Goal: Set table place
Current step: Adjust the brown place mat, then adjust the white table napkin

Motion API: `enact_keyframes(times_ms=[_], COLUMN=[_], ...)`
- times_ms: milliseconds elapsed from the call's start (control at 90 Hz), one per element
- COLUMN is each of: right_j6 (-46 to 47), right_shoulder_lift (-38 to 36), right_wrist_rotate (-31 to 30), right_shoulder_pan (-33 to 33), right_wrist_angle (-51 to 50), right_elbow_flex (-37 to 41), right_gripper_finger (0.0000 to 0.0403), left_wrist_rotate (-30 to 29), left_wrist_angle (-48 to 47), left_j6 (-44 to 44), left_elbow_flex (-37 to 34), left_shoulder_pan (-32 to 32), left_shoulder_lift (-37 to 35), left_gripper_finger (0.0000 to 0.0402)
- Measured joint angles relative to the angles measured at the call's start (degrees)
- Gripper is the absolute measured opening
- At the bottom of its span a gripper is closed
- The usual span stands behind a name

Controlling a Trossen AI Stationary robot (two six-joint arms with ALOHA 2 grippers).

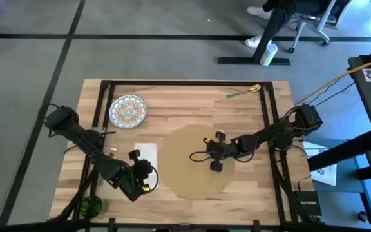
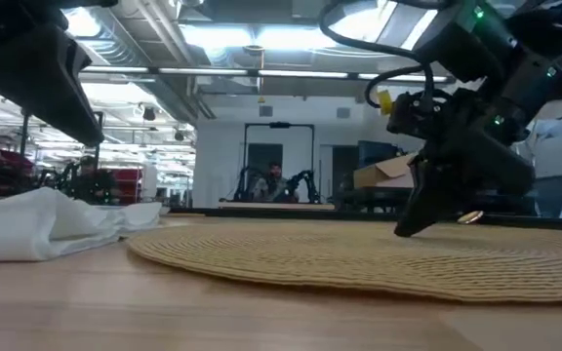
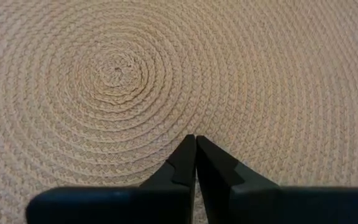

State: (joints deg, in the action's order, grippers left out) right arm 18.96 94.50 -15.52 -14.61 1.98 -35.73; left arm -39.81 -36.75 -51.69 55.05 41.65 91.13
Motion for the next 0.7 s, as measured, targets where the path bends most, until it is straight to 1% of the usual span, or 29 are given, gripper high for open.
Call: enact_keyframes(times_ms=[256, 356, 411, 522, 578, 700], right_j6=[-2.3, -3.2, -4.9, -9.4, -10.6, -14.2], right_shoulder_lift=[-2.9, -3.6, -3.6, -2.8, -2.2, 0.2], right_wrist_rotate=[-2.1, -1.8, -0.7, 4.2, 6.5, 9.3], right_shoulder_pan=[0.0, 0.0, 0.0, 1.0, 2.3, 5.6], right_wrist_angle=[0.6, 0.9, 2.0, 7.2, 7.9, 8.5], right_elbow_flex=[-0.9, -2.0, -3.1, -5.9, -7.8, -12.9], right_gripper_finger=[0.0000, 0.0000, 0.0000, 0.0000, 0.0000, 0.0000], left_wrist_rotate=[0.0, 0.0, 0.0, 0.1, 0.6, 1.7], left_wrist_angle=[0.7, 2.3, 2.8, 3.1, 3.1, 3.3], left_j6=[1.2, 2.3, 2.5, 2.2, 2.1, 0.8], left_elbow_flex=[0.0, 0.0, 0.0, 0.0, 0.0, 0.0], left_shoulder_pan=[0.0, 0.0, 0.0, 0.0, 0.3, 1.2], left_shoulder_lift=[0.0, 0.0, 0.0, 0.0, 0.0, 0.0], left_gripper_finger=[0.0000, 0.0000, 0.0000, 0.0000, 0.0000, 0.0000])
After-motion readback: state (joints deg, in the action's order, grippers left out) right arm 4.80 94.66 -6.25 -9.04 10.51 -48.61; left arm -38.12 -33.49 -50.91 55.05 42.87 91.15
